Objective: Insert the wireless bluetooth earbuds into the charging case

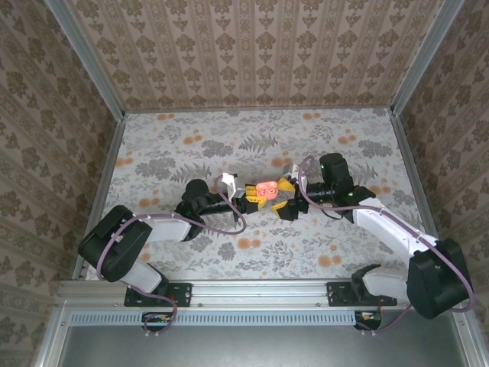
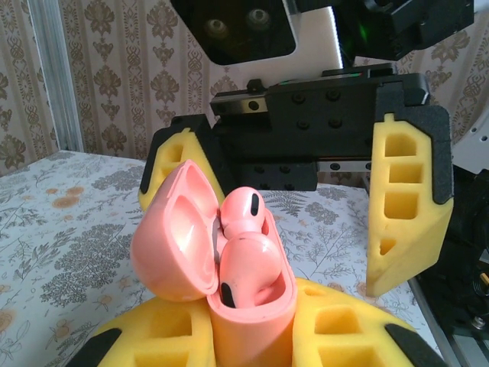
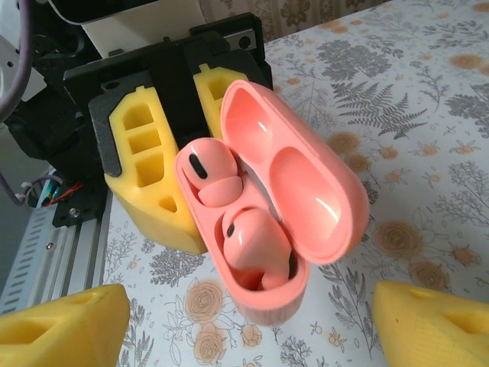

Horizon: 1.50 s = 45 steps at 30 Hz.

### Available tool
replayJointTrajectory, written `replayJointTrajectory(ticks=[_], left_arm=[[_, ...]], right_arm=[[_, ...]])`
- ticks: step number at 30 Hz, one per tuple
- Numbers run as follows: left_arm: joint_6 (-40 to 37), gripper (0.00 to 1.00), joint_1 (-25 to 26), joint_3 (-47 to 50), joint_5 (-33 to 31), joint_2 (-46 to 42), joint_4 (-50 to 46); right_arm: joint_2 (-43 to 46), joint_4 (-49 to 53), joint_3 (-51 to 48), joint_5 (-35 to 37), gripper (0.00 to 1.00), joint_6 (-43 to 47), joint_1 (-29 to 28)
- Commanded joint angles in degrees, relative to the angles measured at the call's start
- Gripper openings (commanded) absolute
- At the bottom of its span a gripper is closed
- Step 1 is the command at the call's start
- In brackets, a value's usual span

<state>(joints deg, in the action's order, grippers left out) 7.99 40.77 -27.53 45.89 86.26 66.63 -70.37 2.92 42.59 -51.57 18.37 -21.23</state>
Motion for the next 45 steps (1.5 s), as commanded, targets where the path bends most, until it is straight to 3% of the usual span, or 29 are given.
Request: replayJointTrajectory(ticks=[1,10,22,28,33,38,45], left_arm=[[0.63,0.13,-0.26,-1.38,1.14,-1.9,1.56],[0.66,0.13,-0.24,-1.3,0.94,-2.11,1.04],[0.72,0.13,-0.15,-1.03,0.52,-2.16,0.69],[0.8,0.13,-0.17,-1.21,1.13,-2.24,0.93],[0.54,0.13,-0.17,-1.39,1.85,-2.24,1.13],[0.36,0.13,-0.17,-1.3,2.14,-2.51,1.22],[0.45,0.13,-0.21,-1.74,2.23,-2.28,1.18]], right_arm=[[-1.36,-2.66,2.66,-3.87,0.82,1.4,-0.69],[-0.53,-8.02,1.61,-5.42,0.77,0.61,-0.91],[10.75,-9.2,-3.56,-6.89,0.71,0.68,-0.09],[13.33,-6.28,-4.75,0.76,0.7,1.25,1.45],[9.76,-5.47,-2.73,2.19,0.68,3.35,1.98],[4.04,0.35,1.48,-3.32,0.58,10.21,1.93],[-0.74,1.47,4.22,-9.77,0.46,12.64,1.81]])
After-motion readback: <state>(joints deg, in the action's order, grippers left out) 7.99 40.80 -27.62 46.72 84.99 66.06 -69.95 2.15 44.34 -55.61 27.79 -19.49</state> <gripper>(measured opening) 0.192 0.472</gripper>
